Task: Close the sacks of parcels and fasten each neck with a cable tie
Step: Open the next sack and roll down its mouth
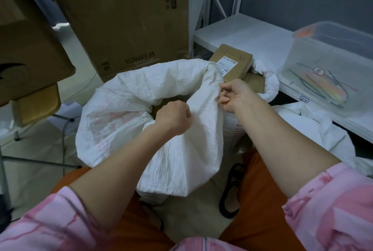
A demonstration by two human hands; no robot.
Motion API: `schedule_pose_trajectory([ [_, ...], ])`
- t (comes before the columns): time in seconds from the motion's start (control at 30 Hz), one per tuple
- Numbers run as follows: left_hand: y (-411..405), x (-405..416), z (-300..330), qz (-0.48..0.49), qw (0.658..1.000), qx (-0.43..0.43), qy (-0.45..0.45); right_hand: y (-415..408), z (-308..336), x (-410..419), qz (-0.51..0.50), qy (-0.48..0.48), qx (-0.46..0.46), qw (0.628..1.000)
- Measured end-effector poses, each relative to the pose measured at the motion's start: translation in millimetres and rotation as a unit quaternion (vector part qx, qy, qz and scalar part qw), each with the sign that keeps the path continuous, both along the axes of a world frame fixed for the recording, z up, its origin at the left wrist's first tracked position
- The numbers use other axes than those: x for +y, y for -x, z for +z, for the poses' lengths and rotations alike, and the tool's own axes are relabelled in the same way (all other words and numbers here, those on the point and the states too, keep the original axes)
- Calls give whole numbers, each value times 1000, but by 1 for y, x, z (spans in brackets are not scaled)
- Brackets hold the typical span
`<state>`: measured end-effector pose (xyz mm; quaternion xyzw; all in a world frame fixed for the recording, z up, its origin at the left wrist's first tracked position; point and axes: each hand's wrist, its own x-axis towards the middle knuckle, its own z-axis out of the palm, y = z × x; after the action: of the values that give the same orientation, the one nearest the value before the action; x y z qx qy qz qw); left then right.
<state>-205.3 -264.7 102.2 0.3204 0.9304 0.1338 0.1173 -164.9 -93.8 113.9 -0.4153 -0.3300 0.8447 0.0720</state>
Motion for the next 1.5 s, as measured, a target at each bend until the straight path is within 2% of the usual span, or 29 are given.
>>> schedule_pose_trajectory([
  [0.07,-3,-5,9,-91,989,-29,111,2,-3,4,-25,20,-18,999],
  [0.13,-11,-5,15,-159,963,53,211,4,-5,-2,-35,44,-25,998],
  [0.17,-14,-4,18,-172,952,109,227,4,-4,-6,-44,51,-16,998],
  [0.2,-17,-4,19,-171,949,143,222,5,-4,-9,-55,54,-3,997],
  [0.23,-18,-5,19,-153,958,141,195,6,-2,-10,-65,56,10,996],
  [0.33,-13,-11,12,-17,997,54,50,4,1,-3,-90,76,28,993],
  [0.4,-12,-9,4,38,998,38,27,2,-1,-2,-105,99,38,989],
  [0.47,-17,-1,-10,30,999,13,20,1,-3,-7,-107,119,51,986],
  [0.53,-25,6,-18,-10,1000,23,-14,0,-2,-9,-97,123,66,985],
  [0.6,-24,11,-16,-17,997,69,-42,-3,-1,-5,-61,58,56,995],
  [0.67,-14,15,-9,27,993,83,-80,-9,4,-1,8,-109,1,994],
  [0.7,-6,16,-5,58,991,76,-96,-14,9,-2,52,-213,-31,975],
  [0.73,0,17,0,87,988,68,-111,-20,14,-6,108,-317,-67,940],
  [0.8,9,22,7,118,982,52,-138,-32,21,-21,252,-466,-136,837],
  [0.83,9,27,11,118,980,46,-152,-36,21,-31,319,-490,-151,797],
  [0.87,8,32,14,108,979,37,-167,-39,18,-40,359,-490,-150,780],
  [0.93,1,42,18,66,979,-2,-193,-38,8,-56,344,-477,-135,797],
  [1.0,-4,43,16,37,971,-64,-227,-31,-2,-60,249,-444,-128,851],
  [1.07,-3,31,12,61,961,-91,-255,-24,-14,-53,175,-344,-103,917],
  [1.1,0,21,10,76,965,-64,-242,-22,-20,-48,155,-287,-91,941],
  [1.17,10,-3,3,84,985,-26,-149,-16,-30,-37,130,-184,-77,971],
  [1.27,16,-34,-12,56,994,-89,39,-13,-40,-30,76,-59,-43,994],
  [1.37,15,-54,-33,50,983,-97,149,-10,-43,-28,18,21,-16,999],
  [1.43,14,-65,-49,50,975,-78,201,-8,-44,-28,-4,53,2,999],
  [1.5,13,-73,-63,74,978,-73,181,-7,-44,-27,-22,67,13,997],
])
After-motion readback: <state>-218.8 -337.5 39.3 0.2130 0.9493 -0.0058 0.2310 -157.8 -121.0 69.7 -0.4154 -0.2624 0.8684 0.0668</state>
